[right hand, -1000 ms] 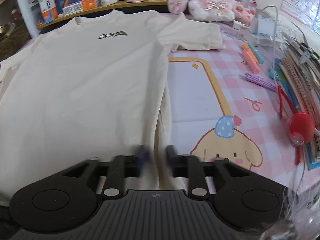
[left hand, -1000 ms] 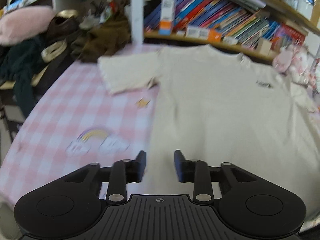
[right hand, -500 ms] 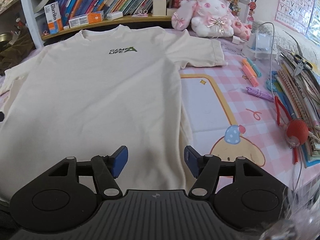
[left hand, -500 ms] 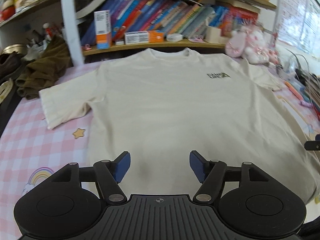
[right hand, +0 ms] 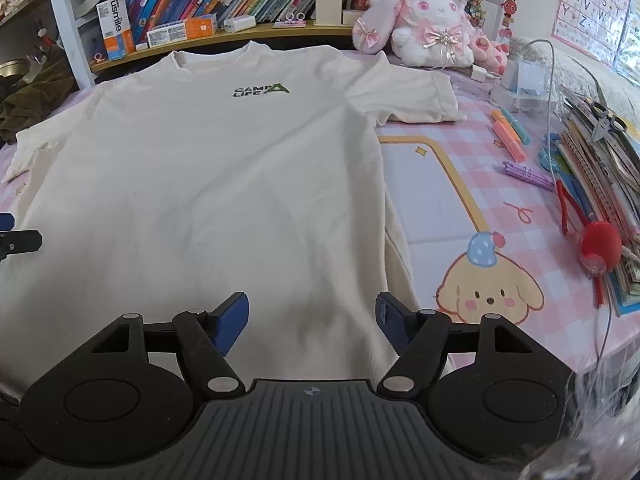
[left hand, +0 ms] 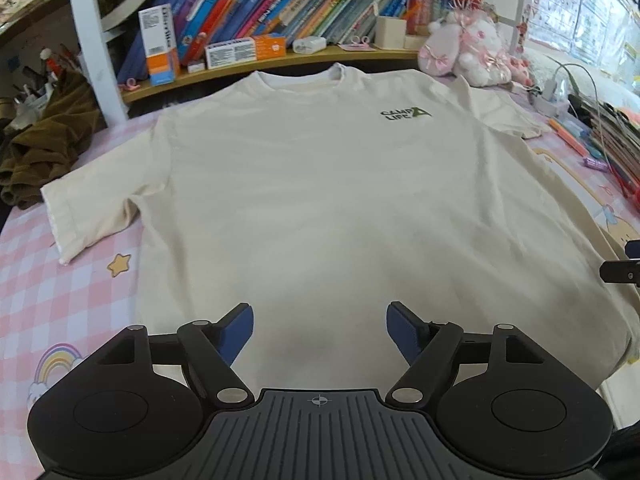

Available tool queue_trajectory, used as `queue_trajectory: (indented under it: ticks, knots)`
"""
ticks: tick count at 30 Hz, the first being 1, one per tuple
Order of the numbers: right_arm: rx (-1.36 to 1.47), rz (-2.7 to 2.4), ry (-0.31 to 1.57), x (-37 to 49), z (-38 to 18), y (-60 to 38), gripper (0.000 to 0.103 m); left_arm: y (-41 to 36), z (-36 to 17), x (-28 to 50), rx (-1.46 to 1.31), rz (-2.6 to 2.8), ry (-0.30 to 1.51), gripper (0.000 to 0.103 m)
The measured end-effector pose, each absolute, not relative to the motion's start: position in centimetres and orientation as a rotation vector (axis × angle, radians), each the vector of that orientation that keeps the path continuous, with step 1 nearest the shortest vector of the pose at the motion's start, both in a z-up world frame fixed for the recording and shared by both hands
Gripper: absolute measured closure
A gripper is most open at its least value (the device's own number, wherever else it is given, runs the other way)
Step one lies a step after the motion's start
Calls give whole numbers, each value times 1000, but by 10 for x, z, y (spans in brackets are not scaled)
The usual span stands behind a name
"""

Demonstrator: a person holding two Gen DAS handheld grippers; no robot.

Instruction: Fold clothes

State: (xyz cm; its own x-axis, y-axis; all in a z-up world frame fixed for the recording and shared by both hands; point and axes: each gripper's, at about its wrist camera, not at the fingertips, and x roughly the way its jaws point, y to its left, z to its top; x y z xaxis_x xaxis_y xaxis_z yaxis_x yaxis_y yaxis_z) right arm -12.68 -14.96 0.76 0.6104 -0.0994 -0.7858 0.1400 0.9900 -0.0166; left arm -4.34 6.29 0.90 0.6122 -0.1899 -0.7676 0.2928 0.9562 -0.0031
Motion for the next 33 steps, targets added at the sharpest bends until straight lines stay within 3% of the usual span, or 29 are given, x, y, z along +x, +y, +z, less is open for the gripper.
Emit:
queue_trajectory:
  ticks: [33]
  knots:
    - [13, -172, 904, -129, 10, -145, 29, 45, 5, -36, 159, -349, 870, 27]
